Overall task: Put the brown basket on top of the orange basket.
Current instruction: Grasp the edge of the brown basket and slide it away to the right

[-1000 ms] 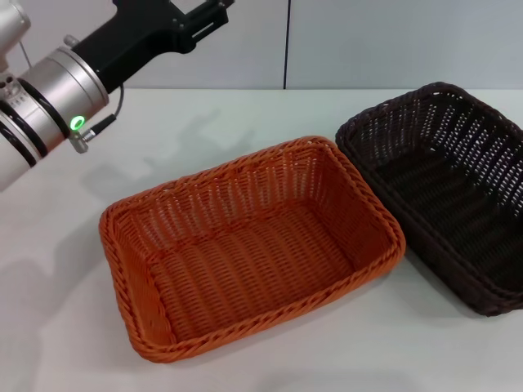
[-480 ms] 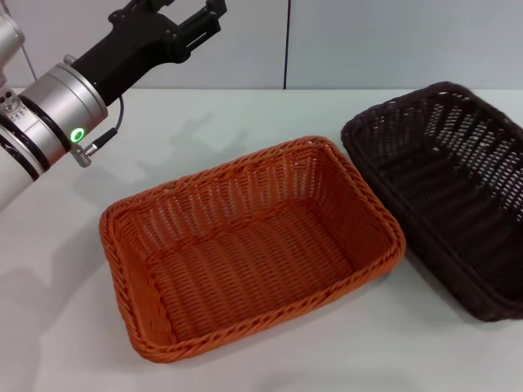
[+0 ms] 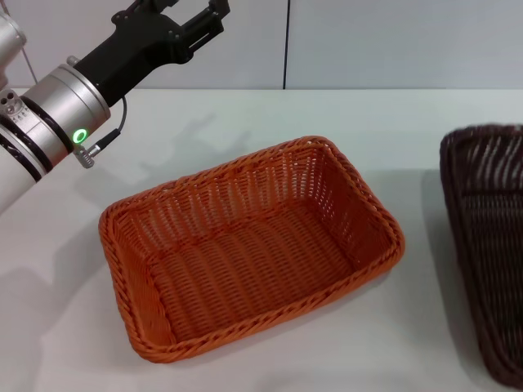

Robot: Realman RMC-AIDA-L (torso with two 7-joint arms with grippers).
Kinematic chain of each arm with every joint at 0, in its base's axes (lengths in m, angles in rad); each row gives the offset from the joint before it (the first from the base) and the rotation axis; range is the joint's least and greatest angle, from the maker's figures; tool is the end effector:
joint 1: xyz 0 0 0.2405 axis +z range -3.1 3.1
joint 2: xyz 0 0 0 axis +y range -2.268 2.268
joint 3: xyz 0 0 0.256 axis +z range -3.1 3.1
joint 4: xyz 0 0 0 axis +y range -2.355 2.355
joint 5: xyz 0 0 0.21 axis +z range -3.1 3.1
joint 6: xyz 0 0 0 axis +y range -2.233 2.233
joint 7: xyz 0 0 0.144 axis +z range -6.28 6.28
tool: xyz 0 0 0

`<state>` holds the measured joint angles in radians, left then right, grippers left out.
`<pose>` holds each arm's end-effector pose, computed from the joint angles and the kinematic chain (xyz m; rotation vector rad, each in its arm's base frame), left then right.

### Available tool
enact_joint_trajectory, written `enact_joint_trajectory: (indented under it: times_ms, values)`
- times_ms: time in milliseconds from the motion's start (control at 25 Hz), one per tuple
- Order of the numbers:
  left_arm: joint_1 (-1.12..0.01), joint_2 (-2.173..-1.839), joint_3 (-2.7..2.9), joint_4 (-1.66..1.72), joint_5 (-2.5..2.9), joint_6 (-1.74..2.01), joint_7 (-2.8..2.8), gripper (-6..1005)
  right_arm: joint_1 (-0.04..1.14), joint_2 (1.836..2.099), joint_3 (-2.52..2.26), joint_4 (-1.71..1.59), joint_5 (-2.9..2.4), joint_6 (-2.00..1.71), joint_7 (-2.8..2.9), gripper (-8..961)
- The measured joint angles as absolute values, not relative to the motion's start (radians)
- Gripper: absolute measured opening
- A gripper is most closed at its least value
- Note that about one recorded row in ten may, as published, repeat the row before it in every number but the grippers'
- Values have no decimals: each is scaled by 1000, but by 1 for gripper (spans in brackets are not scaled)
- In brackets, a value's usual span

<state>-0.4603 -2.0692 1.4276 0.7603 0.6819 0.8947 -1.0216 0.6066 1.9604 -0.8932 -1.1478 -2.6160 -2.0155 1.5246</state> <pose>-0.1886 0.4031 0.0152 -2.0271 -0.4945 -1.1060 0.2574 0.3126 0.0858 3.0021 -0.2915 0.4993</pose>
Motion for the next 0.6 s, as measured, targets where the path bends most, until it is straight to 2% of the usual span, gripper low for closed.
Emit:
enact_joint_trajectory:
  times_ms: [80,200,400,600]
  values:
    - [-462,-2069,1427,760,675,896,-1022,813,606,1965,-893,-1145,-2616,-2038,1516,691]
    - [-462,-2069,1428,758,666,898,-1022,813,597,1987,-887,-1149,-2615,-2104,1484,691]
    - [-463,-2069,1429,755,659,899,-1022,813,592,2009,-897,-1143,-2613,-2172,1458,691]
    - [-465,-2069,1426,753,657,898,-1022,813,581,2023,-957,-1116,-2604,-2186,1453,691]
